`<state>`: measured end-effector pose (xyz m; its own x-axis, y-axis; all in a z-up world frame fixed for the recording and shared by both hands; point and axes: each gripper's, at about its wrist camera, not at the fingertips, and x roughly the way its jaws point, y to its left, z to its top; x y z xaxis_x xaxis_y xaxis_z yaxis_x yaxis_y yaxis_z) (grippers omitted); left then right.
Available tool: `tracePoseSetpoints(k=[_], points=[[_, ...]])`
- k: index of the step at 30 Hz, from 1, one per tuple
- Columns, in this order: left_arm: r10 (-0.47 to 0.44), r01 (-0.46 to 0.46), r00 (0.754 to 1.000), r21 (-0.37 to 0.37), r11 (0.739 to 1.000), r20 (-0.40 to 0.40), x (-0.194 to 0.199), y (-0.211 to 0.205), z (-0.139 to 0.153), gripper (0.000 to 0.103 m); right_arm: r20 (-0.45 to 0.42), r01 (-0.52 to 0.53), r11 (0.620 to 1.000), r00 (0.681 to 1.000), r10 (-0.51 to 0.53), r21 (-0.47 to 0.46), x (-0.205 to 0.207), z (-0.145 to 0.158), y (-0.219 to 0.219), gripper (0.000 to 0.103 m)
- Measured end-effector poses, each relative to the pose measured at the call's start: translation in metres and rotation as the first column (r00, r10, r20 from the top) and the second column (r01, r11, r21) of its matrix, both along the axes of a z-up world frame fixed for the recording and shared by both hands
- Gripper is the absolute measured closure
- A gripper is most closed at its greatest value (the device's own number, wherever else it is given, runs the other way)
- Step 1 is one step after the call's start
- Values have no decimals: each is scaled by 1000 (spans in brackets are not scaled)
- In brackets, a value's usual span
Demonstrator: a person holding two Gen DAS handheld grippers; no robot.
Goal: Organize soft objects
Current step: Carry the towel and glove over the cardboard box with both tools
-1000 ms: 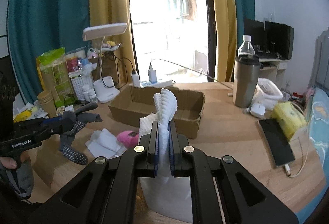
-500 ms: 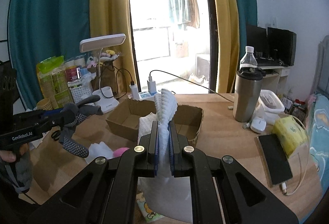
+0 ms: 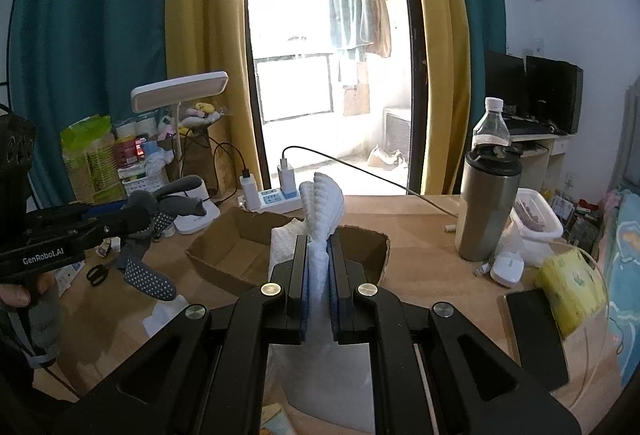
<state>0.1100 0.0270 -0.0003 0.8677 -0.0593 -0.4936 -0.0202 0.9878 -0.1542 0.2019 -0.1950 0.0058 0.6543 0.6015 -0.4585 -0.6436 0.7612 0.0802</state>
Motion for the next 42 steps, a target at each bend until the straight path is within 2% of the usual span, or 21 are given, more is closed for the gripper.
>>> tracePoseSetpoints(k=[26,42], points=[[-15,14,999,-21,1000,-48,87,31,-26,77,-43,-37,999,998,36,-25,60,-19,46,94],[-8,0,991,-60,998,-135,130,38,-69,77,-158,-91,993,984,79,-70,96,-64,82,94]])
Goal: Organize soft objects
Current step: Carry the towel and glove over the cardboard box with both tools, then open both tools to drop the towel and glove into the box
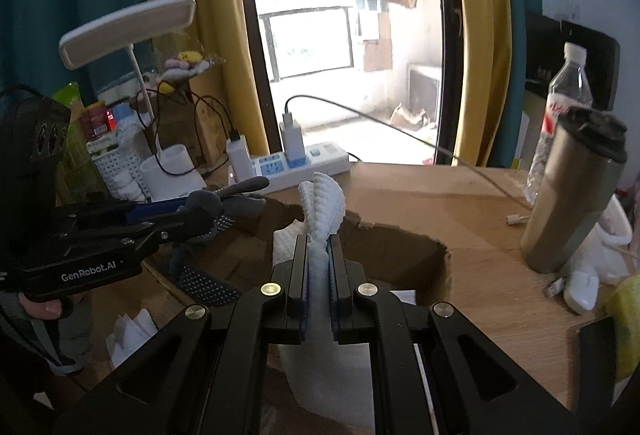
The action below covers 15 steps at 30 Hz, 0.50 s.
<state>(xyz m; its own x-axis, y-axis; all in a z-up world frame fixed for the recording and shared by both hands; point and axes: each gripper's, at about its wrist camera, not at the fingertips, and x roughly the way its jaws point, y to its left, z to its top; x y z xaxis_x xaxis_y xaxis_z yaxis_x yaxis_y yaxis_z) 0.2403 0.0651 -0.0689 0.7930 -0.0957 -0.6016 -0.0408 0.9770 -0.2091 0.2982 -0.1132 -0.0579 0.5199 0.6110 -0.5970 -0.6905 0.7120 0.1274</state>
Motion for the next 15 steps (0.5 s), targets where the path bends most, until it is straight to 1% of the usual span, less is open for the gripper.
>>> tracePoseSetpoints(k=[6,8,13,14,15], points=[[-8,7,999,-13,1000,-45,12,2,-16,76,-38,3,1000,999,-4,-19,7,-15,8,94],[-14,12,997,-23,1000,-70,16,3,-23,75,-49,4,1000,999,-5,-26,8,-18,10,94],[-15,12,995,-34,999,-100,19,4,-33,73,-72,19,999,997,-22,-42,10,-27,13,94],[-16,12,994,-35,999,-108,20,4,-35,72,-71,21,999,997,-24,-44,11,-27,12,93],[-18,14,993,-37,999,-119,21,4,-37,71,-70,25,998,997,-28,-49,11,-27,13,90]])
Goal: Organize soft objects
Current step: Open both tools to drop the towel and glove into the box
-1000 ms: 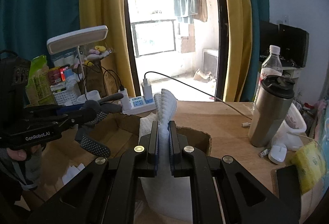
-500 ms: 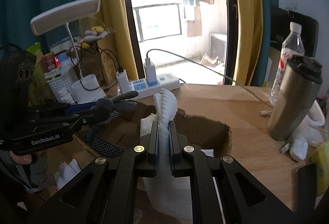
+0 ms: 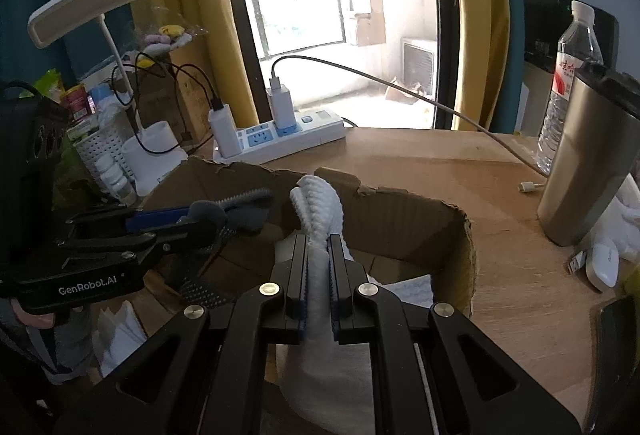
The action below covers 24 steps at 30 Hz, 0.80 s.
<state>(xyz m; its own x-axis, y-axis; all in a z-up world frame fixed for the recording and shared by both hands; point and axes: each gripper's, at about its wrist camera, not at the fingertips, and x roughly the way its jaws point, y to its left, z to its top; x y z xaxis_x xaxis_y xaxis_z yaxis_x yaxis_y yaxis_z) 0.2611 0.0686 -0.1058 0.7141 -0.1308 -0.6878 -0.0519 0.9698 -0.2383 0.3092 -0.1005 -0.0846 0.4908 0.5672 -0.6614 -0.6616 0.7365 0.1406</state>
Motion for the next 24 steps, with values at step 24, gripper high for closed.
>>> tracePoseSetpoints(k=[24], points=[[22,-25,995,27,999,100,-48,-8,41,35,97,64,997,993,-67,30,-40,42,-29,51]])
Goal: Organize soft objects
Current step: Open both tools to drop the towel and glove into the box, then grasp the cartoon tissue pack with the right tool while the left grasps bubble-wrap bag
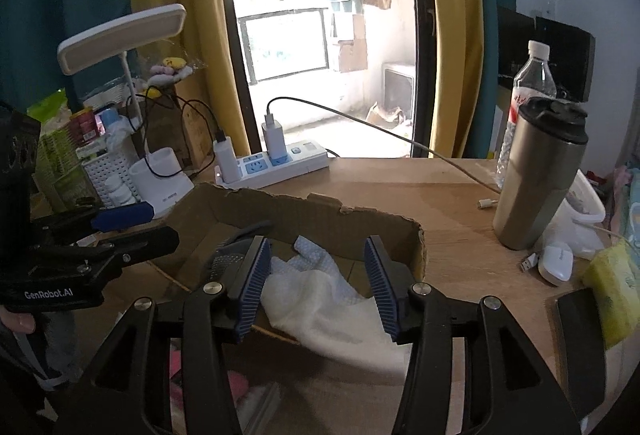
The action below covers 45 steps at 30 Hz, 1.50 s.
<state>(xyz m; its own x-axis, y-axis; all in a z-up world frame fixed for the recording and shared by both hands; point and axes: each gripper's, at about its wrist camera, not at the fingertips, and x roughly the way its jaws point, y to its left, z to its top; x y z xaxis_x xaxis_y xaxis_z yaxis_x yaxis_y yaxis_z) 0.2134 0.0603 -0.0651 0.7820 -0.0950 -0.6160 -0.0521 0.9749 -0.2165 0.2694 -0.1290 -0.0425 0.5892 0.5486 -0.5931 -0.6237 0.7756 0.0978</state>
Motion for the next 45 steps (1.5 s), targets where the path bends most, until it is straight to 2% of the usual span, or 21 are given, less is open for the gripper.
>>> tracePoseSetpoints(k=[16,18,20,33,45], points=[[0,0,997,7,1000,72,-47,-8,24,34,48,6,1000,999,-7,15,-44,17,-17,49],[-1,0,997,6,1000,77,-53,-10,25,32,52,5,1000,999,-6,15,-51,18,-19,45],[0,0,997,4,1000,82,-60,-11,26,23,56,5,1000,998,-6,16,-57,18,-21,44],[1,0,996,-12,1000,87,-97,-21,21,22,63,7,1000,998,-8,20,-90,14,-35,41],[-10,11,998,-21,1000,60,-114,-37,6,22,25,-2,1000,1000,2,1,-110,-8,-48,37]])
